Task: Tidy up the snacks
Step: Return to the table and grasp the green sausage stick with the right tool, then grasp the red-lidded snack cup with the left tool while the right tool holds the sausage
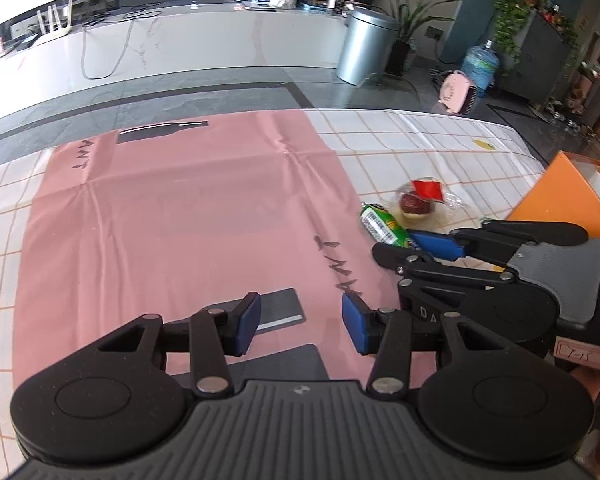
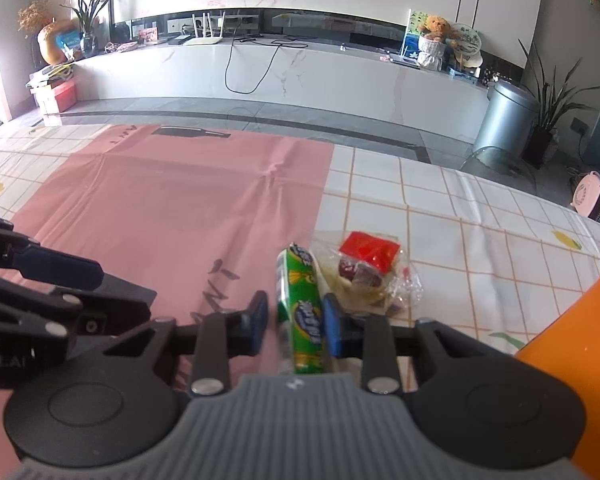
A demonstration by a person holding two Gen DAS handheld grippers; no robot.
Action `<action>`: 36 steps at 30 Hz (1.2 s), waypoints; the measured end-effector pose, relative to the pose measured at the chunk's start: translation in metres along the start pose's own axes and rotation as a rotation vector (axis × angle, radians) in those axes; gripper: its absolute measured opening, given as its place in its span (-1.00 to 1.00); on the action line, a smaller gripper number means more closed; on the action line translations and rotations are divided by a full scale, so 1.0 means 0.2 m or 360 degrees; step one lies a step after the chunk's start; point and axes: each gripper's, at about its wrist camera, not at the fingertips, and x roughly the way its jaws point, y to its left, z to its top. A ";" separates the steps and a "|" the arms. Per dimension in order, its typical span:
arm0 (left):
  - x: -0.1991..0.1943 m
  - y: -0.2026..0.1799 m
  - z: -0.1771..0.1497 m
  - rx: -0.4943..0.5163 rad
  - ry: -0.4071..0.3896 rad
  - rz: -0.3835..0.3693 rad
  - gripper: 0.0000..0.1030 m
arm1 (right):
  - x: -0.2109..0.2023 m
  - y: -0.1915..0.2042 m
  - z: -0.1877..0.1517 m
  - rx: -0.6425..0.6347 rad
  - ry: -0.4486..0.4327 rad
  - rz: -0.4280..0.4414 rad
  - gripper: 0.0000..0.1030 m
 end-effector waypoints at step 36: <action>0.38 -0.47 0.22 0.0258 -0.0152 -0.0156 0.08 | -0.20 -0.29 -0.20 0.0442 0.0050 -0.0232 -0.62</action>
